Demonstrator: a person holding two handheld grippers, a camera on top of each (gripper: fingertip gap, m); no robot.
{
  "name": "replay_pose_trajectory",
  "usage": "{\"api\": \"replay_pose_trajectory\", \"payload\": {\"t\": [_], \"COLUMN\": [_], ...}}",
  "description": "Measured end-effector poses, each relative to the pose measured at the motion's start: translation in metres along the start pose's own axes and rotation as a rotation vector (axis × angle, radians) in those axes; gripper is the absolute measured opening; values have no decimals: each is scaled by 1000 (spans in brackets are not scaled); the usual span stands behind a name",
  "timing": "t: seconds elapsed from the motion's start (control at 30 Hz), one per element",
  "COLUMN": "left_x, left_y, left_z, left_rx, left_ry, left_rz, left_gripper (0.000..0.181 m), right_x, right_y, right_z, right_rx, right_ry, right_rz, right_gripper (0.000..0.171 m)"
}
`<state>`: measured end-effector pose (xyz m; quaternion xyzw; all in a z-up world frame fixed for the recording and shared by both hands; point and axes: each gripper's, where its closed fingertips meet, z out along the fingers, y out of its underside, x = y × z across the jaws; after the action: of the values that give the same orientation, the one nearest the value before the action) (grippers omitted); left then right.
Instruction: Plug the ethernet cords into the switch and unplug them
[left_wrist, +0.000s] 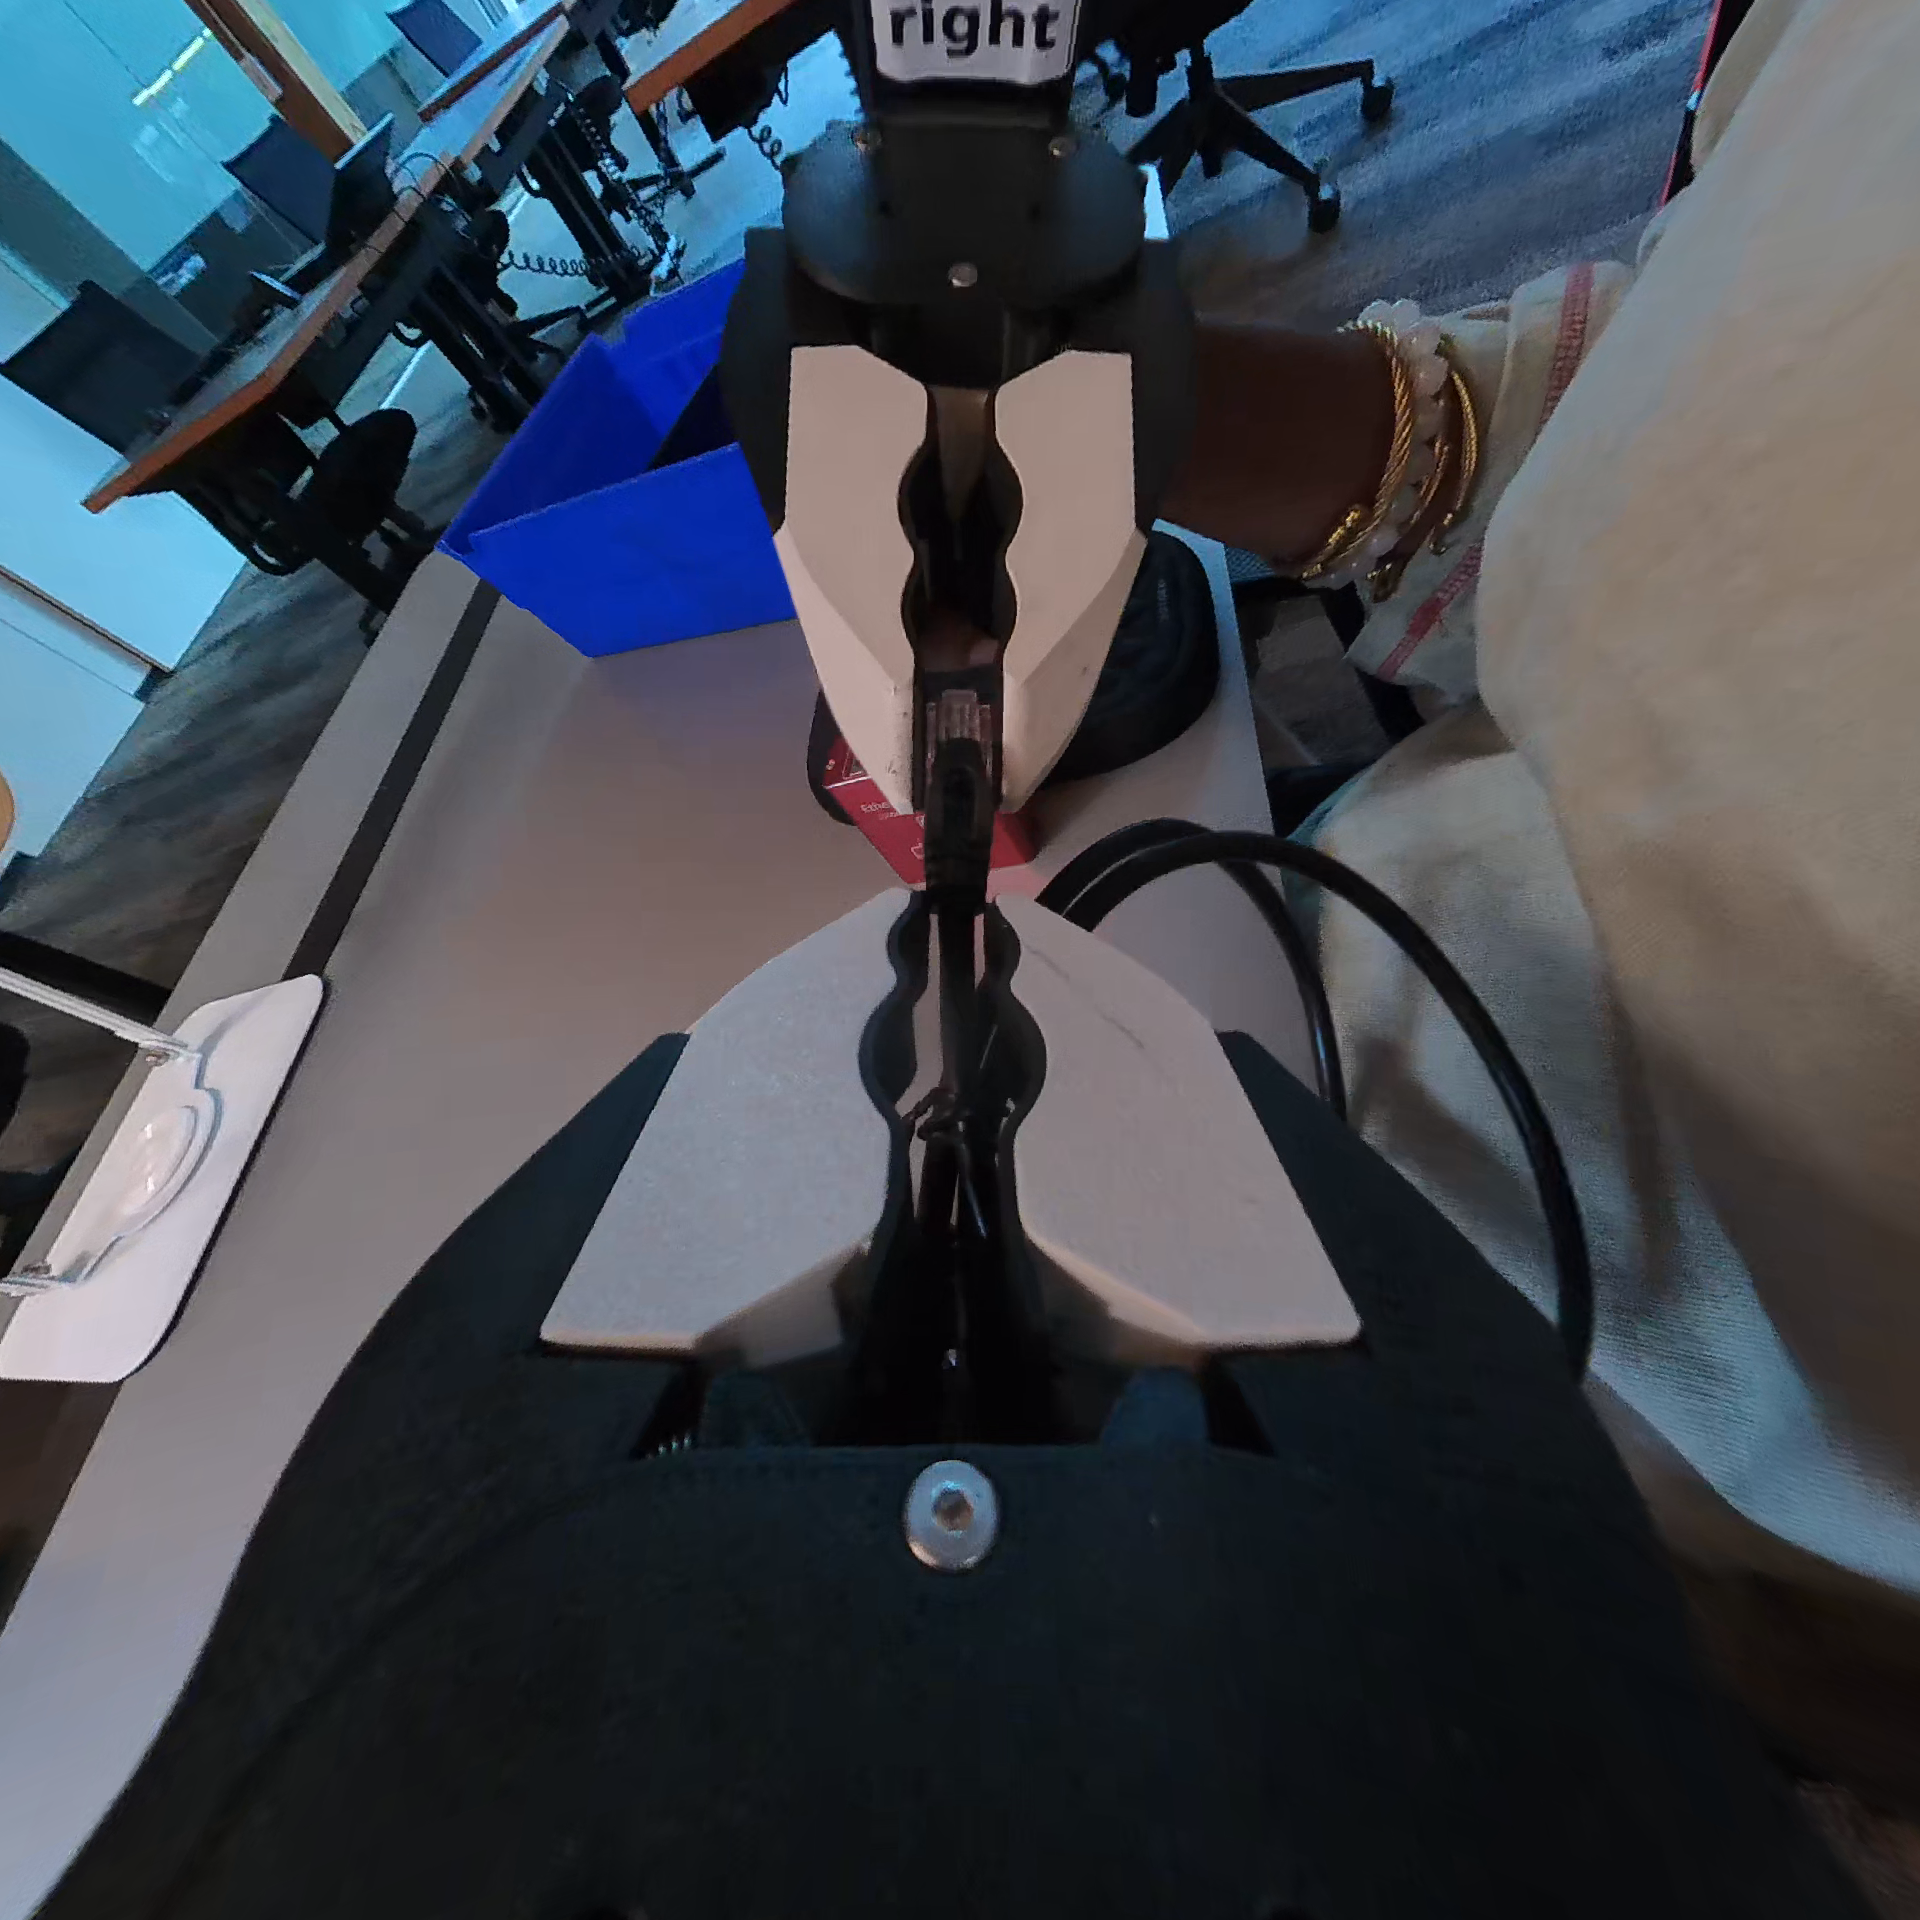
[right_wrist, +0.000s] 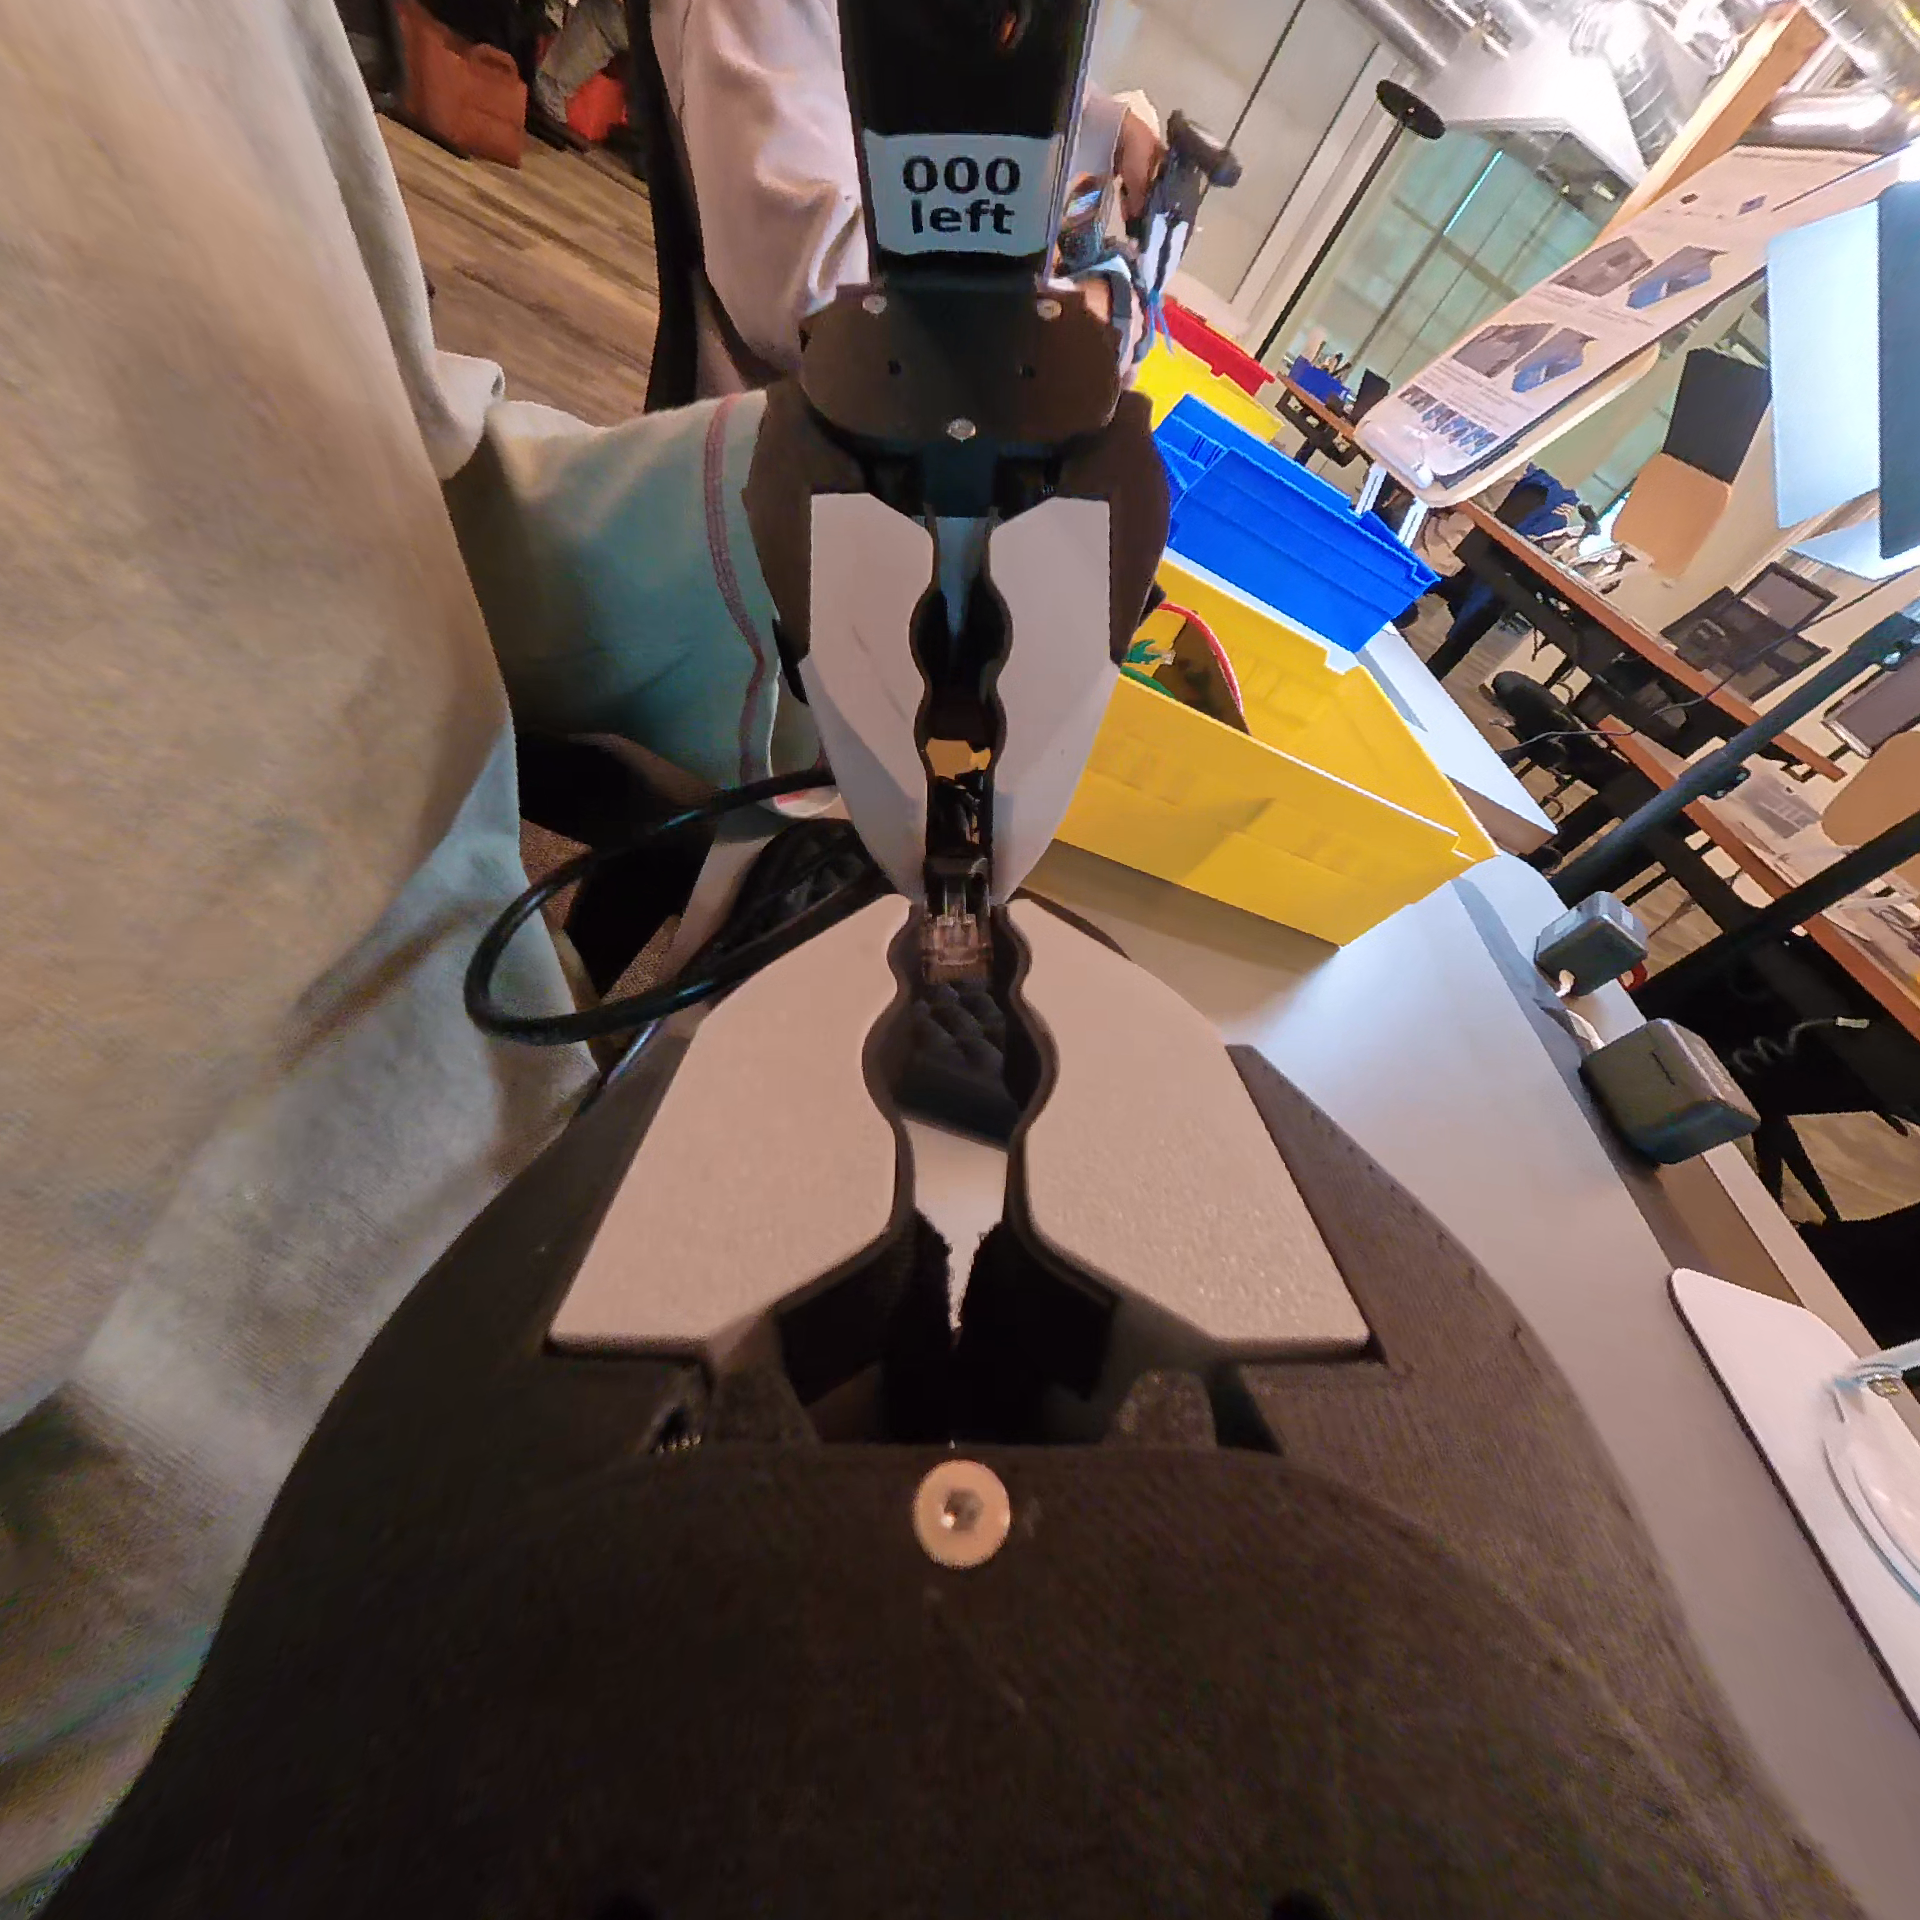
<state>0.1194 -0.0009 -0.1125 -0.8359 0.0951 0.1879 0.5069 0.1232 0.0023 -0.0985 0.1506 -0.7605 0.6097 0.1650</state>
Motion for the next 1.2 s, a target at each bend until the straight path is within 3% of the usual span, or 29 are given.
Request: {"api": "replay_pose_trajectory", "payload": {"t": [0.13,0.2,0.3,0.43,0.73,0.9,1.2], "left_x": [-1,-10,-11,-12,-7,-11,-13], "left_y": [4,15,19,26,41,46,49], "left_z": [2,-6,-20,-24,-4,-7,-7], "left_rx": [-44,-144,-170,-176,-205,-204,-178], "left_ry": [-23,-89,-108,-100,-40,-56,-65], "left_rz": [-15,6,8,-12,-36,-49,-64], "left_gripper": [9,9,9,9,9,9,9], "right_x": [4,18,28,18,19,5,-3], "right_y": [5,17,61,108,136,151,175], "right_z": [-9,-29,-68,-90,-72,-68,-74], "right_rx": [-39,-109,-298,-455,-977,-1143,-1335], "right_ry": [41,140,214,147,-88,-247,-319], "right_rz": [-4,24,142,327,313,360,374], "right_gripper": [13,42,70,91,97,98,94]}}
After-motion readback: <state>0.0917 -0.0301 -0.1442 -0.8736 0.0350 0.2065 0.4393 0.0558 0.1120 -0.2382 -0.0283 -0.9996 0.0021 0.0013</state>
